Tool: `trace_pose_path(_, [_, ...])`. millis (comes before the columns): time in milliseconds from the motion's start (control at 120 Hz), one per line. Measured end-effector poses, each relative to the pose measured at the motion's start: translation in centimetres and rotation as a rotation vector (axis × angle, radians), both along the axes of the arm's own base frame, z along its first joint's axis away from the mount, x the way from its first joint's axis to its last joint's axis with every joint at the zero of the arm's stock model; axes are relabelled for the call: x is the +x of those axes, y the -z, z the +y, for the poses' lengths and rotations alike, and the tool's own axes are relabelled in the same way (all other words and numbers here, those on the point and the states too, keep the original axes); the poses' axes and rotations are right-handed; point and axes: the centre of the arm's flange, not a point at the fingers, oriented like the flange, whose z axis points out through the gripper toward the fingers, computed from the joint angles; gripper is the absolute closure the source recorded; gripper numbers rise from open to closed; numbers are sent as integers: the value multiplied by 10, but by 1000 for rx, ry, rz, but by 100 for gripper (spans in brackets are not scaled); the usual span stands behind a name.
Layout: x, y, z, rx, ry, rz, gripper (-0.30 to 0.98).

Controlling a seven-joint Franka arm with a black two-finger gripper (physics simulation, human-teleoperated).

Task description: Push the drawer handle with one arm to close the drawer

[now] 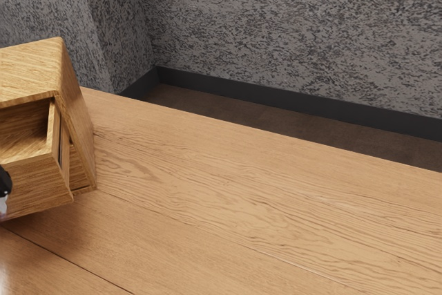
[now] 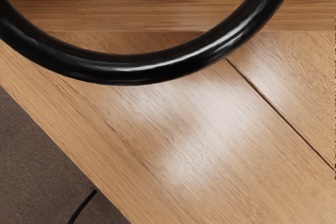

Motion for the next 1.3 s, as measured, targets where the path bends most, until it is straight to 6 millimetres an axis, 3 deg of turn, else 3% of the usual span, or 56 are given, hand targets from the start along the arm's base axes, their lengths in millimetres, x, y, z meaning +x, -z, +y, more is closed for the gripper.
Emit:
trace_pose_path(167, [4,-1,2,7,-37,-23,5])
trace_pose_path(358, [4,-3,4,16,-69,-32,50])
trace_pose_path(542, [7,-3,8,60,-76,-30,69])
trace_pose_path(808, [21,2,18,78,-79,-17,77])
trace_pose_path(1300, [52,4,52,98,-112,-36,78])
